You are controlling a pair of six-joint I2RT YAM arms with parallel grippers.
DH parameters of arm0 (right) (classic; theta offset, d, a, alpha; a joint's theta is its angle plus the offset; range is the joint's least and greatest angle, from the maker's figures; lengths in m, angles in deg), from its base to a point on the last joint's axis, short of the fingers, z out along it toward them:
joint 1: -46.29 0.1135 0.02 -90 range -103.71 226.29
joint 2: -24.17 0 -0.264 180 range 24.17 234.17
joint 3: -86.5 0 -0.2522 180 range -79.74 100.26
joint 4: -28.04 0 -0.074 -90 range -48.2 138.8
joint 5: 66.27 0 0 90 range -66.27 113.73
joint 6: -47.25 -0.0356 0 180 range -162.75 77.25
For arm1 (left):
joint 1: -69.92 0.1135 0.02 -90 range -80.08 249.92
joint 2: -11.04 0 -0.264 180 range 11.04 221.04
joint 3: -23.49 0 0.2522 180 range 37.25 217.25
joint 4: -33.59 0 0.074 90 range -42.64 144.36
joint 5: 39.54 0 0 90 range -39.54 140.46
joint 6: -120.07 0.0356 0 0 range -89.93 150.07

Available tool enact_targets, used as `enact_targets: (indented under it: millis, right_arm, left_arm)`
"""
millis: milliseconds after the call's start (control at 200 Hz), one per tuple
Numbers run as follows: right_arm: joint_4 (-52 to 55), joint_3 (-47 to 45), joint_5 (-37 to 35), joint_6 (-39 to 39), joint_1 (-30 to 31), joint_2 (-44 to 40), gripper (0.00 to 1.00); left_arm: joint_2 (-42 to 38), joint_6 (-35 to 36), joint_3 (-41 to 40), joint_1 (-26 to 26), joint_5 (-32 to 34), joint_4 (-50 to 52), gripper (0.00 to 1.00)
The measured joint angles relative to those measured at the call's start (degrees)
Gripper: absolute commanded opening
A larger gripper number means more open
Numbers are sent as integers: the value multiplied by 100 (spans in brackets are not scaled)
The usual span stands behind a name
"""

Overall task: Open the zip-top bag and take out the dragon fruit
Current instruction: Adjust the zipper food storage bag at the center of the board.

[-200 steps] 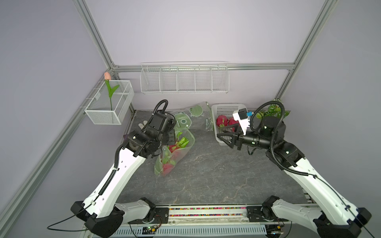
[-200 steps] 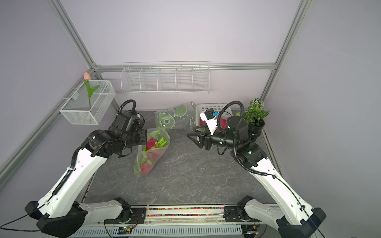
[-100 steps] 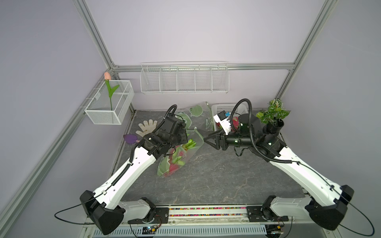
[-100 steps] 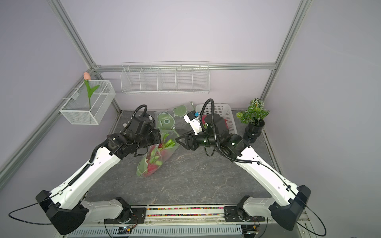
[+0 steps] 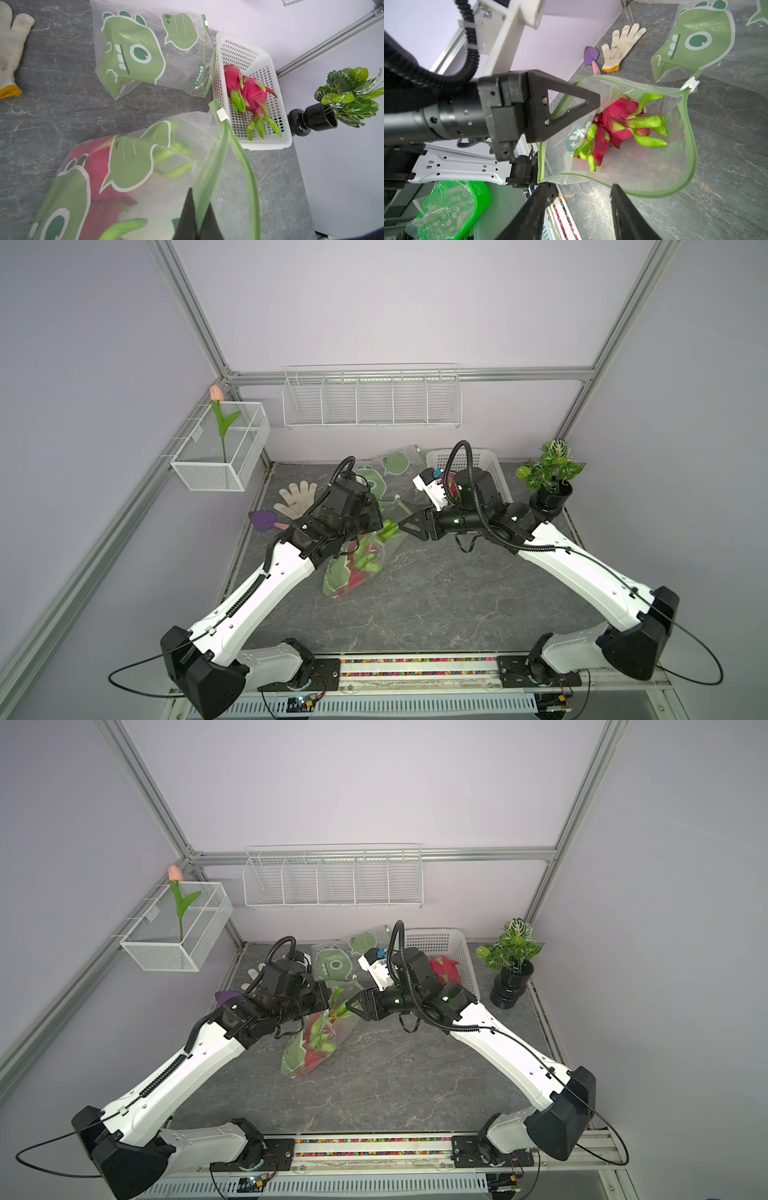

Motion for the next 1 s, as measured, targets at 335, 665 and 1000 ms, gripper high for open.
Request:
enact_targets:
  millis: [335, 665, 1000]
  right_arm:
    - [385, 166, -411, -166, 9, 378, 50]
    - [730, 433, -938, -208, 68, 555, 47]
    - [717, 695, -1102, -249, 76, 1233, 39]
  left_arm:
    - [111, -17, -33, 0, -72, -155, 0]
    - [278, -42, -33, 0, -149, -332, 0]
    - [280, -90, -57, 0, -380, -437, 0]
